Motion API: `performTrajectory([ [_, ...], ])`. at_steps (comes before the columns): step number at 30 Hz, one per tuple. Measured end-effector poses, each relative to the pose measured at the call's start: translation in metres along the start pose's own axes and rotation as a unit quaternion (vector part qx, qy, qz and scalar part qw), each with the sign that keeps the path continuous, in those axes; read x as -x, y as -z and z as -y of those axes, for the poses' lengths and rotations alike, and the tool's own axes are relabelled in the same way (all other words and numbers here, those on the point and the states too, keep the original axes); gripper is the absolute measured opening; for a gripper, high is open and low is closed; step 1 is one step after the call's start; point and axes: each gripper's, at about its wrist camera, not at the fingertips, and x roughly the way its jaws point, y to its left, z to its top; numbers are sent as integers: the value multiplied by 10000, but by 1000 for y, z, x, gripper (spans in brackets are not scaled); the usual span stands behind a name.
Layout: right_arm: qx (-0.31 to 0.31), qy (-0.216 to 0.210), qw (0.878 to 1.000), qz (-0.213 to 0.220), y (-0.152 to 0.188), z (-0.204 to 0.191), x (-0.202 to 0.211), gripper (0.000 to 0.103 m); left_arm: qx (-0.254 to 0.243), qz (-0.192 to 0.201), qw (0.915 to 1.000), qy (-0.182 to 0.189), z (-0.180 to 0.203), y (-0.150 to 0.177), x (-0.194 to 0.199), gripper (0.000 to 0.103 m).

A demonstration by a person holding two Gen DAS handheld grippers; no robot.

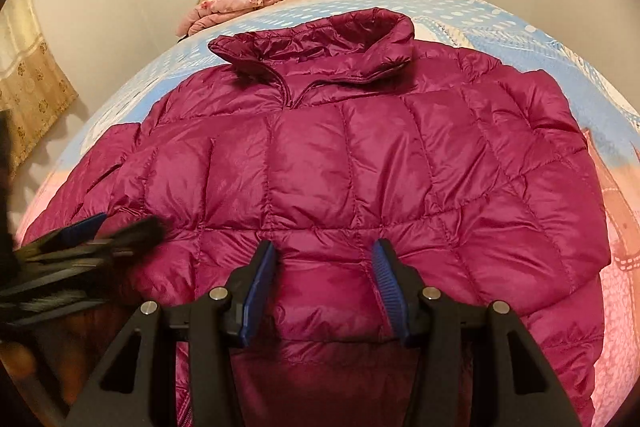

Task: Fold large clothes
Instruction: 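Grasp the other sleeve cuff with the left gripper and lift it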

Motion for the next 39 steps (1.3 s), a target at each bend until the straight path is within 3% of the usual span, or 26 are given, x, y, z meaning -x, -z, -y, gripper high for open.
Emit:
performTrajectory([
  [4, 25, -14, 10000, 22, 0, -2, 0, 54, -128, 608, 9962, -602, -50, 17, 62, 103],
  [7, 63, 3, 10000, 32, 1, -3, 0, 55, 77, 772, 9910, -1091, -106, 28, 90, 103],
  [8, 73, 9, 10000, 36, 1, -3, 1, 56, 189, 869, 9855, -1446, -133, 33, 102, 103],
  [11, 96, 24, 9999, 44, 1, -3, 1, 56, 511, 866, 9740, -2029, -192, 42, 117, 103],
  [13, 110, 36, 9999, 47, 1, -4, 1, 56, 885, 732, 9683, -2217, -227, 47, 118, 103],
  [17, 125, 45, 9999, 57, 2, -4, 2, 57, 1655, 546, 9649, -1966, -273, 54, 106, 103],
  [19, 124, 45, 9999, 55, 1, -4, 1, 57, 1848, 497, 9654, -1773, -279, 58, 97, 99],
  [22, 125, 46, 9999, 57, 2, -4, 1, 57, 1926, 386, 9672, -1610, -274, 58, 80, 85],
  [25, 120, 41, 9999, 59, 2, -4, 1, 57, 2019, 226, 9654, -1636, -279, 59, 67, 54],
  [27, 116, 38, 9999, 62, 2, -4, 1, 57, 2038, 278, 9659, -1570, -284, 61, 79, 25],
  [28, 113, 34, 9999, 65, 2, -4, 2, 57, 2003, 394, 9672, -1511, -283, 61, 87, 20],
  [33, 110, 29, 9999, 70, 2, -4, 2, 57, 1443, 870, 9728, -1587, -260, 54, 130, 13],
  [39, 107, 29, 9999, 71, 2, -4, 2, 58, 797, 1569, 9717, -1575, -215, 22, 178, 12],
])
